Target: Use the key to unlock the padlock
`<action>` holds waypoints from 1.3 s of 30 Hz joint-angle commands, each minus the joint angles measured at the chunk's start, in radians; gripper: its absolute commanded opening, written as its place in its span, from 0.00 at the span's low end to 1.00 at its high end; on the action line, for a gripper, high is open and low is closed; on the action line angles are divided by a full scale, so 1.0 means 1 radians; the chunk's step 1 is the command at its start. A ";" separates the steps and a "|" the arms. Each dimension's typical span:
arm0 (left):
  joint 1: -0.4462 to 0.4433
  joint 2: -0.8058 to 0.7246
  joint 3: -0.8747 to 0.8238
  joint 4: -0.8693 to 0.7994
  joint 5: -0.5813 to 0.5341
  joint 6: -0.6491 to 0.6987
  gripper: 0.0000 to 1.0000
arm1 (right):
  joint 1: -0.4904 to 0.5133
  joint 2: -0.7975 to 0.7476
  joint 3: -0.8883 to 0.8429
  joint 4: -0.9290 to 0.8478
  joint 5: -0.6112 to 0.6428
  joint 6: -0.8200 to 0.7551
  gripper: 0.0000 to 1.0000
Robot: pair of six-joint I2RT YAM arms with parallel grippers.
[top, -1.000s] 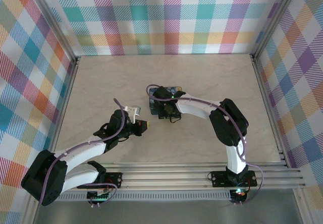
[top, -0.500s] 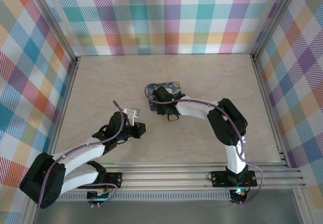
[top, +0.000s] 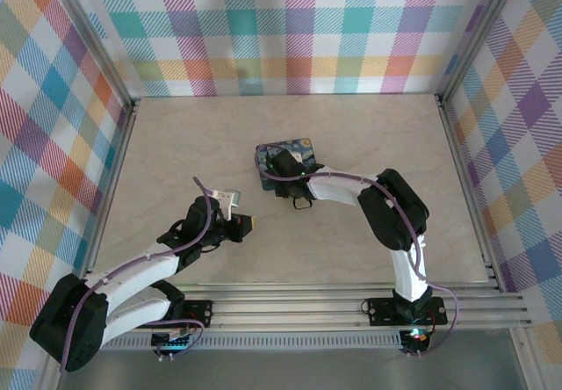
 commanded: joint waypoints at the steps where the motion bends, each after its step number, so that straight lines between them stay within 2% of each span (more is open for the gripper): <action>1: -0.003 -0.015 -0.019 -0.006 -0.016 0.016 0.00 | -0.016 0.020 -0.004 0.041 0.011 -0.021 0.42; 4: -0.004 -0.015 -0.020 -0.008 -0.016 0.018 0.00 | -0.019 0.034 0.001 0.043 0.010 -0.030 0.41; 11: -0.004 -0.030 -0.024 -0.020 -0.019 0.021 0.00 | -0.029 0.058 0.029 0.045 0.016 -0.059 0.30; 18: 0.000 -0.048 -0.024 -0.034 -0.032 0.031 0.00 | -0.045 0.036 0.070 0.010 -0.003 -0.089 0.11; 22: 0.000 -0.033 -0.011 -0.019 -0.021 0.037 0.00 | -0.065 -0.004 0.097 -0.060 -0.077 -0.095 0.00; 26: 0.000 0.007 0.020 0.016 0.020 0.043 0.00 | -0.113 -0.052 0.103 -0.141 -0.241 -0.048 0.00; 31: -0.003 0.093 0.072 0.117 0.087 0.031 0.00 | -0.152 -0.121 0.102 -0.272 -0.344 0.012 0.00; 39: -0.041 0.228 0.179 0.205 0.143 0.028 0.00 | -0.196 -0.227 0.084 -0.377 -0.502 0.123 0.00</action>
